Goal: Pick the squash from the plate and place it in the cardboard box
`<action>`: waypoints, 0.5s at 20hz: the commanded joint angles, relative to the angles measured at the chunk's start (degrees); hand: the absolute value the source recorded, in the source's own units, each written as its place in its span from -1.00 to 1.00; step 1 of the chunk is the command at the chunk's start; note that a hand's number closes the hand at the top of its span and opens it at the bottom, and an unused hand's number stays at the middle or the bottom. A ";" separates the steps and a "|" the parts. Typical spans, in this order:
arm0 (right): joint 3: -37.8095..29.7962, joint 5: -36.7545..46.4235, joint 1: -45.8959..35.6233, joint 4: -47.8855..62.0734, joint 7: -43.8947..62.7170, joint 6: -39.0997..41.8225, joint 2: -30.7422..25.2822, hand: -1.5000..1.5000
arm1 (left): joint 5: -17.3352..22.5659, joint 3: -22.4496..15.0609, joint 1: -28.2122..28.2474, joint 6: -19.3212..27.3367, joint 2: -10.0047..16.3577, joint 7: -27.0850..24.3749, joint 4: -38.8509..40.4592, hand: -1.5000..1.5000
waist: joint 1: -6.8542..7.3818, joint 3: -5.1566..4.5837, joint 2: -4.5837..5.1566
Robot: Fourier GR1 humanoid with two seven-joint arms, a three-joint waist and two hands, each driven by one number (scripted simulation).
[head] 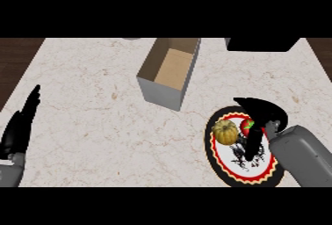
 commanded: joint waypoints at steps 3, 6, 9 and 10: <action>2.44 5.68 -1.68 6.79 3.78 1.57 7.12 -1.00 | -0.66 1.92 1.41 -0.59 -0.59 -0.14 -2.05 0.00 | -0.62 0.02 -0.10; -1.74 5.82 -2.59 9.14 -1.69 6.11 5.26 -1.00 | -0.51 3.99 2.51 -2.59 -0.04 2.49 -3.99 0.00 | -0.74 0.03 -0.13; -0.62 8.49 -0.59 5.61 3.08 4.99 10.11 -1.00 | -4.15 2.20 1.05 -0.60 -3.15 1.98 -3.13 0.00 | -1.03 0.02 -0.18; -0.36 10.47 0.73 8.66 -2.21 4.09 7.42 -1.00 | -3.33 3.40 -0.83 -1.64 -3.25 -0.57 1.54 0.00 | -1.12 0.02 -0.10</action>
